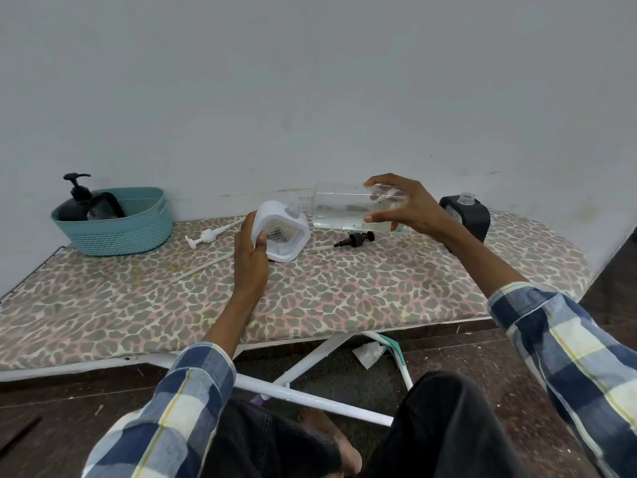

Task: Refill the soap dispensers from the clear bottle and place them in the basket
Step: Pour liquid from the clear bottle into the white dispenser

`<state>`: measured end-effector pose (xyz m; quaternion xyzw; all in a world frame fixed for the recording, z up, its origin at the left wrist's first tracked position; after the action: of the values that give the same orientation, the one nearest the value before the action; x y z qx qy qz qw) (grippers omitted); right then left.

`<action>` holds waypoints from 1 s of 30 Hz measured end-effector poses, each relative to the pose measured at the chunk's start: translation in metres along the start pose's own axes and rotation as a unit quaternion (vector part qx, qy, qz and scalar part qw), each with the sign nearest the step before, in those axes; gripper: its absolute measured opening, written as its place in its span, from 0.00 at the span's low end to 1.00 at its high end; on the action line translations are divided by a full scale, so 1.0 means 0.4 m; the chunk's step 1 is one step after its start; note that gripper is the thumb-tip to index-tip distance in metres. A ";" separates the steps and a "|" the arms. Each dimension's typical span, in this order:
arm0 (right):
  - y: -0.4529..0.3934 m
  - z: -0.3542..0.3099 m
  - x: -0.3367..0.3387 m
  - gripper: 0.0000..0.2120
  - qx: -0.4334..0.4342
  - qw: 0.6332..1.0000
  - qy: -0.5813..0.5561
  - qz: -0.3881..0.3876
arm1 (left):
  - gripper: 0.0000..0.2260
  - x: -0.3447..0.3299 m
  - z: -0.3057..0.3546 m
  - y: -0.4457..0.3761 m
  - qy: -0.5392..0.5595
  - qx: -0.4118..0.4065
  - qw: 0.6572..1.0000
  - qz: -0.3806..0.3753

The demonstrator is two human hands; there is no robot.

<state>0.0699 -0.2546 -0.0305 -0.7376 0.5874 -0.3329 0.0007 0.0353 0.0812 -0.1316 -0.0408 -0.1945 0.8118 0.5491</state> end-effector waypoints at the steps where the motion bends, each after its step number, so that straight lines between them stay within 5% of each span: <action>1: 0.000 -0.001 0.001 0.28 0.000 1.000 0.002 0.001 | 0.23 0.000 0.000 0.001 0.000 -0.002 1.000 0.000; 30: -0.021 -0.015 0.020 0.28 0.004 0.999 0.040 -0.011 | 0.24 -0.003 0.004 0.002 0.012 0.005 1.000 -0.002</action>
<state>0.0749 -0.2566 -0.0188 -0.7299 0.5776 -0.3646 -0.0238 0.0347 0.0796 -0.1304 -0.0474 -0.1842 0.8110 0.5532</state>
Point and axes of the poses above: each hand's wrist, its own y-axis away from the middle knuckle, its own x-axis out of the back of the hand, z = x × y, the point moved 6 cm from there along -y, towards the middle knuckle, and after that the axes turned 4 degrees about y, right-handed, at the moved point
